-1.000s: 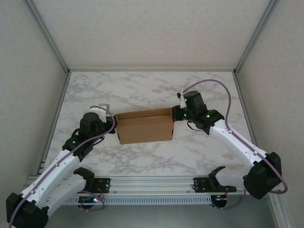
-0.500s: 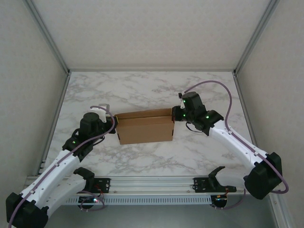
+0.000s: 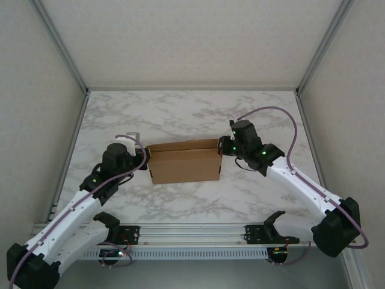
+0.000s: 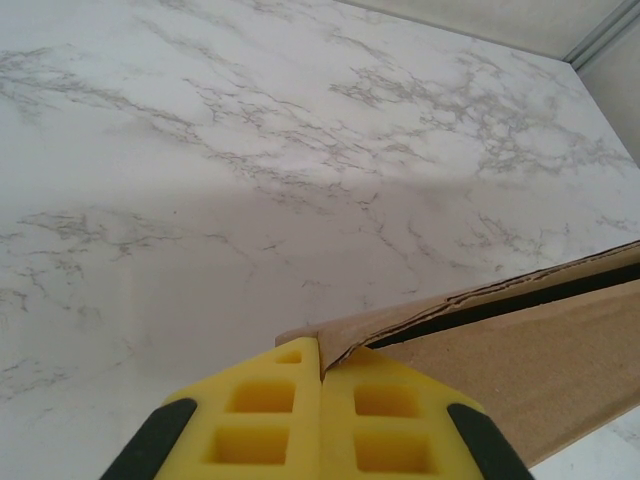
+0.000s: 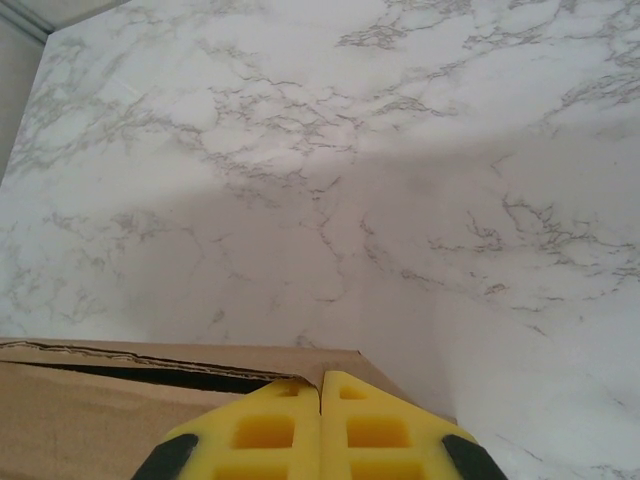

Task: Fold the paper box

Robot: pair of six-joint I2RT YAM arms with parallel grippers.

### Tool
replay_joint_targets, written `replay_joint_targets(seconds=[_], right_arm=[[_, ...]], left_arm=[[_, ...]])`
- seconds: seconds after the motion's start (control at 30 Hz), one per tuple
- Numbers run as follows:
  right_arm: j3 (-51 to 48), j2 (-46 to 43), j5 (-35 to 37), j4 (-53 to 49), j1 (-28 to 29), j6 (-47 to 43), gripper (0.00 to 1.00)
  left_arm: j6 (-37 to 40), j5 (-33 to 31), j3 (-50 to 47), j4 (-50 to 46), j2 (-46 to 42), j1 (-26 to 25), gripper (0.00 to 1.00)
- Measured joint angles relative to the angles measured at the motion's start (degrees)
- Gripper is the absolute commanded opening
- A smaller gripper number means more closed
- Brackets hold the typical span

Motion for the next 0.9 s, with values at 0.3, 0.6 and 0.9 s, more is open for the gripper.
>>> replay_joint_targets(seconds=[0.3,0.6,0.9], right_arm=[[-2.5,-2.4,2.2,1.4,1.6,0.3,0.00],[-7.4,-6.2,2.2,5.7,2.2,-2.0,0.00],[-12.4,-9.6,5.2,10.5,4.7,-2.9,0.00]], left_arm=[[-0.2,-0.5,-0.4,-0.3,-1.1,-0.3,0.00],[-0.2,-0.6,-0.9,-0.4,-2.1,-0.6,0.00],[-0.2,-2.1,-2.1,0.0,-3.6,-1.9,0.00]])
